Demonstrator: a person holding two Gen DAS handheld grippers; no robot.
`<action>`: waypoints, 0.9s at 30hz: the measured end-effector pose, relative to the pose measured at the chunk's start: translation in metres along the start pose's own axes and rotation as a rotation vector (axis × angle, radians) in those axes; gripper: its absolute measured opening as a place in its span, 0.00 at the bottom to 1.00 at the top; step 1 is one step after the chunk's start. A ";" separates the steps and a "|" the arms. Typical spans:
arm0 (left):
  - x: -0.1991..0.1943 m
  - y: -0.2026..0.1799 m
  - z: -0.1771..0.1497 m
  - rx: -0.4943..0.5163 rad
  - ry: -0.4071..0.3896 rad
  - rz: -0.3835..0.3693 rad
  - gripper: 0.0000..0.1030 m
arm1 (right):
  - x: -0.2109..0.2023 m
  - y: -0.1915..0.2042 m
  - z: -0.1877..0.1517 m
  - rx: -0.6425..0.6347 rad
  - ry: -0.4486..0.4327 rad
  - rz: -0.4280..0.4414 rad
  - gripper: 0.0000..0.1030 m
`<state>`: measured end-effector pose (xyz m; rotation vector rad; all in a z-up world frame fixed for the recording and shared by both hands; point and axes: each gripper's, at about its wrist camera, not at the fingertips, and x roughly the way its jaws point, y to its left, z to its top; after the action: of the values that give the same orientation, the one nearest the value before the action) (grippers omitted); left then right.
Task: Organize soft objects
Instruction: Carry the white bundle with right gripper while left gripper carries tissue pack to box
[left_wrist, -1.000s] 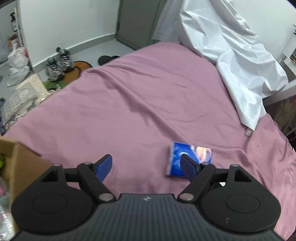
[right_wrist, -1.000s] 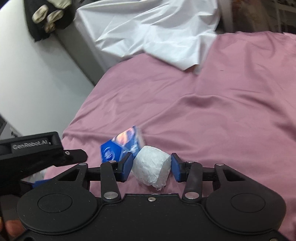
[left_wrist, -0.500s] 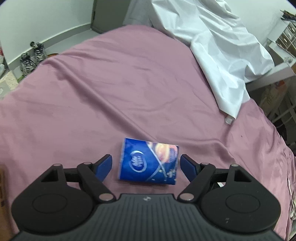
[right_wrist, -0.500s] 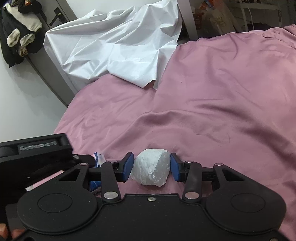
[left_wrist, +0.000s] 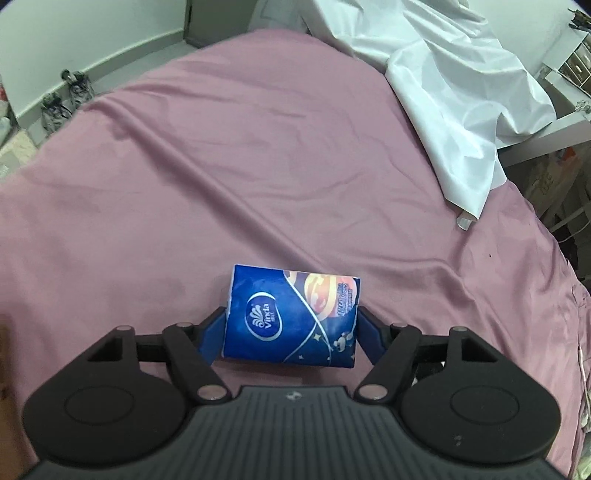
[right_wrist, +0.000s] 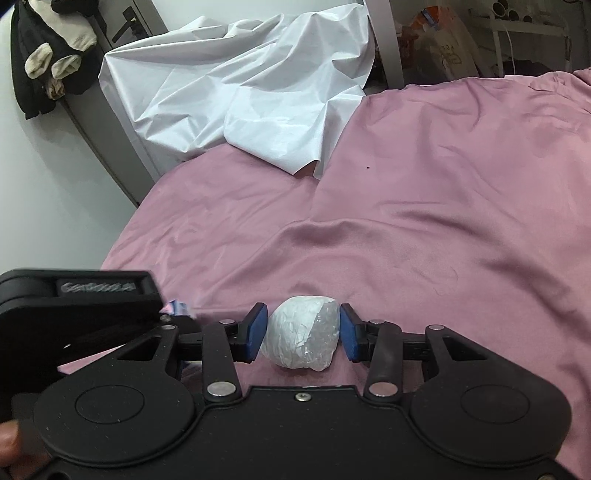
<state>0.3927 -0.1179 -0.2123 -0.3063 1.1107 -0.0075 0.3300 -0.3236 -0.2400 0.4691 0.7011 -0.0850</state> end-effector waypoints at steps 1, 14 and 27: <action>-0.006 0.002 -0.002 0.000 -0.007 0.002 0.69 | -0.003 0.000 0.000 0.001 0.001 0.000 0.40; -0.092 0.030 -0.022 -0.042 -0.096 -0.024 0.69 | -0.064 0.024 0.012 -0.055 -0.015 0.112 0.40; -0.165 0.079 -0.041 -0.109 -0.193 -0.041 0.69 | -0.126 0.075 0.008 -0.136 -0.046 0.197 0.40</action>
<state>0.2707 -0.0255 -0.1034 -0.4185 0.9143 0.0458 0.2550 -0.2706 -0.1252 0.4022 0.6077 0.1363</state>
